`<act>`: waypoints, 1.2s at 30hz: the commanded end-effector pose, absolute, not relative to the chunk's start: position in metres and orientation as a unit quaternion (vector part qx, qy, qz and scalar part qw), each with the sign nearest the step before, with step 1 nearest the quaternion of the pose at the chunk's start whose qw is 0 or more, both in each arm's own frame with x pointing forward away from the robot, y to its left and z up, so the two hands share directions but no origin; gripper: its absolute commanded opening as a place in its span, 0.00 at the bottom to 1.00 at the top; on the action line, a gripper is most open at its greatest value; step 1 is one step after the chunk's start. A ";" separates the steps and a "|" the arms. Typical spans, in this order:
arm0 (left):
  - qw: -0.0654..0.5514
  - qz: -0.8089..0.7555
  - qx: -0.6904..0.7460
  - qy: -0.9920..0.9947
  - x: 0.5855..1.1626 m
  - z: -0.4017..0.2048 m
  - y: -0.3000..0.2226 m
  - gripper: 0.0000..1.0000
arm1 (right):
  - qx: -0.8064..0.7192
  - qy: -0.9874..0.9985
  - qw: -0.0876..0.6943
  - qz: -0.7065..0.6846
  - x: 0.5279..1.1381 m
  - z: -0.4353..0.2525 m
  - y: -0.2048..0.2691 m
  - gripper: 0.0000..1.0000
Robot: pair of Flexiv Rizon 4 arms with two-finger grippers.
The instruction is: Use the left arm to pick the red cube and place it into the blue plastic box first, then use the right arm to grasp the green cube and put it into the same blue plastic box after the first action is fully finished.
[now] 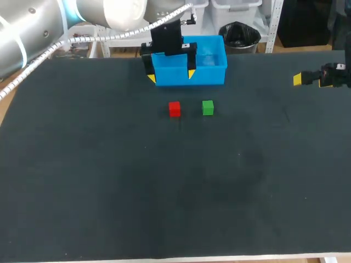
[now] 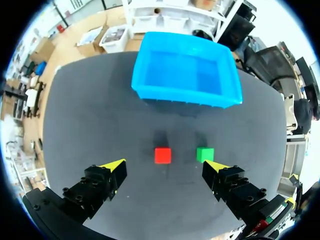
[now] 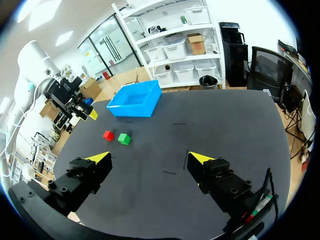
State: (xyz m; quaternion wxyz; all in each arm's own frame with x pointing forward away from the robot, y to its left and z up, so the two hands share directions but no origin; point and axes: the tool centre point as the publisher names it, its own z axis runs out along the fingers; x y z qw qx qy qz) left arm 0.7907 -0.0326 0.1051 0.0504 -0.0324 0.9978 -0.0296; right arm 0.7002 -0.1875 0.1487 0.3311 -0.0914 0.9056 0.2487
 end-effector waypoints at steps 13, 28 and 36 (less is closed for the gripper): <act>0.027 -0.027 -0.036 0.999 0.788 0.084 -0.031 1.00 | -0.091 0.906 0.331 0.248 0.700 0.149 -0.187 1.00; 0.049 -0.026 -0.017 0.998 0.781 0.041 -0.032 1.00 | -0.091 0.906 0.331 0.248 0.700 0.149 -0.187 1.00; 0.065 -0.024 -0.002 0.998 0.777 0.026 -0.032 1.00 | -0.091 0.906 0.331 0.248 0.700 0.149 -0.187 1.00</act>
